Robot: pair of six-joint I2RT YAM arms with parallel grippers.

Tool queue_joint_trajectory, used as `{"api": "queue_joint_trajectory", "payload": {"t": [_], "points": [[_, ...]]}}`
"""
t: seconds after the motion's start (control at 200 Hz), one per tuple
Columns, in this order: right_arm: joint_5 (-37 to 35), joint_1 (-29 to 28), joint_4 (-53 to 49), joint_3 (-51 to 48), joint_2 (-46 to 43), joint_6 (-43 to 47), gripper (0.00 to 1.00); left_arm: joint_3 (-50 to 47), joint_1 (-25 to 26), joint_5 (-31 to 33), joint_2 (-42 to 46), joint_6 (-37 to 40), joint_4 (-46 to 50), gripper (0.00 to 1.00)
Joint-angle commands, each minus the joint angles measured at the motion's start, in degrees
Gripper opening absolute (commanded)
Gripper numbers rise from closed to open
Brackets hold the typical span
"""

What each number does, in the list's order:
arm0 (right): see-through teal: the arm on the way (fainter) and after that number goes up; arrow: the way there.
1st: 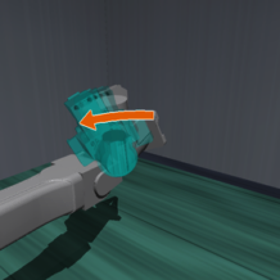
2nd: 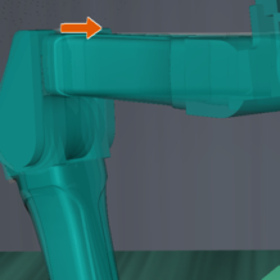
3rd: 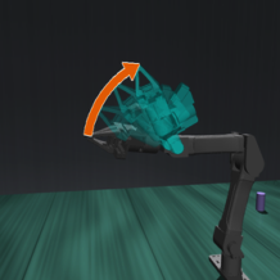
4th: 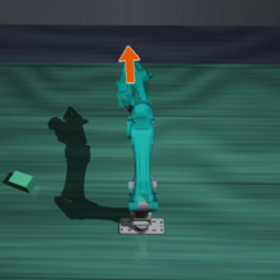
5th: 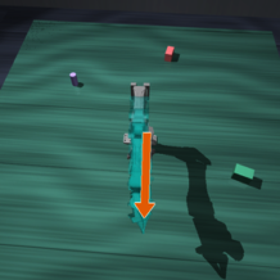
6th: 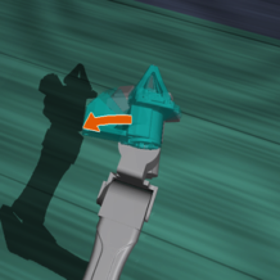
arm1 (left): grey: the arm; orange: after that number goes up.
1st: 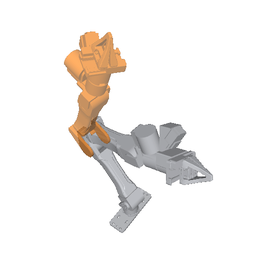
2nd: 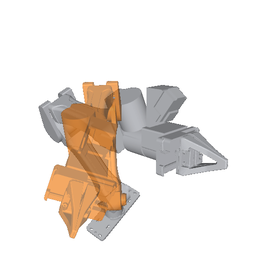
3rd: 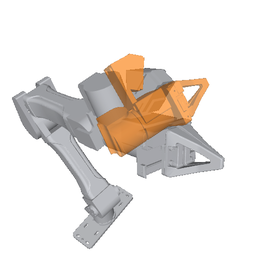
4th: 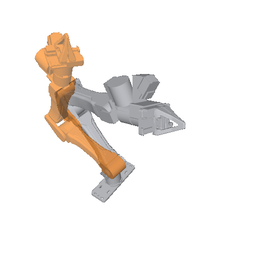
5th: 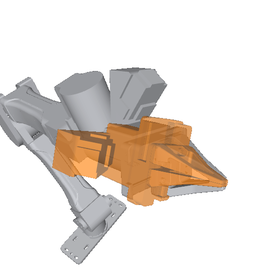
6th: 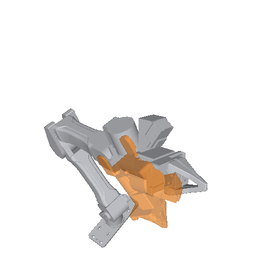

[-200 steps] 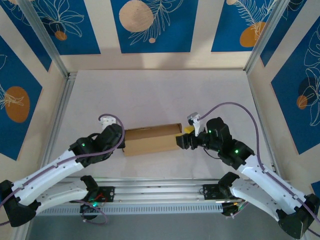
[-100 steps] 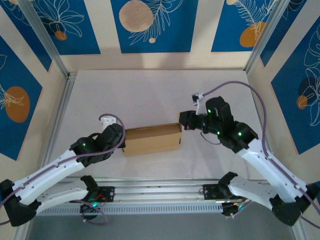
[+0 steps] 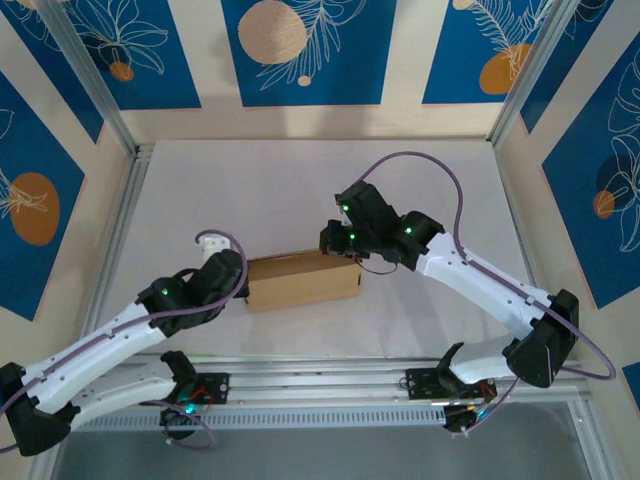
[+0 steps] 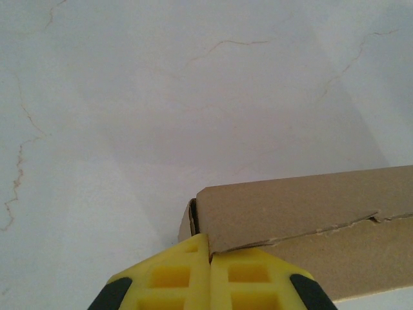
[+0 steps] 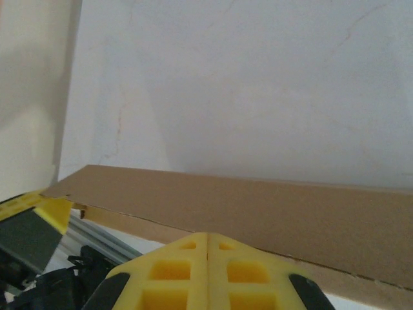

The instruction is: Fold the paper box

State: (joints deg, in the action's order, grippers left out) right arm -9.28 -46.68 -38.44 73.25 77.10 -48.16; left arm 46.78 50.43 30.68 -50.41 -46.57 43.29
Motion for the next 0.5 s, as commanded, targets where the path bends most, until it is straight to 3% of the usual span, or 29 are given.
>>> {"api": "queue_joint_trajectory", "payload": {"t": [0.0, 0.495], "points": [[-2.1, -0.6, -1.0, -2.8, -0.4, -0.8, 0.0, -3.1, 0.3, -3.2, -0.3, -1.4, 6.8, 0.0], [-4.0, -1.6, -0.7, -8.7, -1.3, 0.4, 0.0, -3.9, 0.3, -5.4, 0.2, -1.4, 4.9, 0.02]]}}
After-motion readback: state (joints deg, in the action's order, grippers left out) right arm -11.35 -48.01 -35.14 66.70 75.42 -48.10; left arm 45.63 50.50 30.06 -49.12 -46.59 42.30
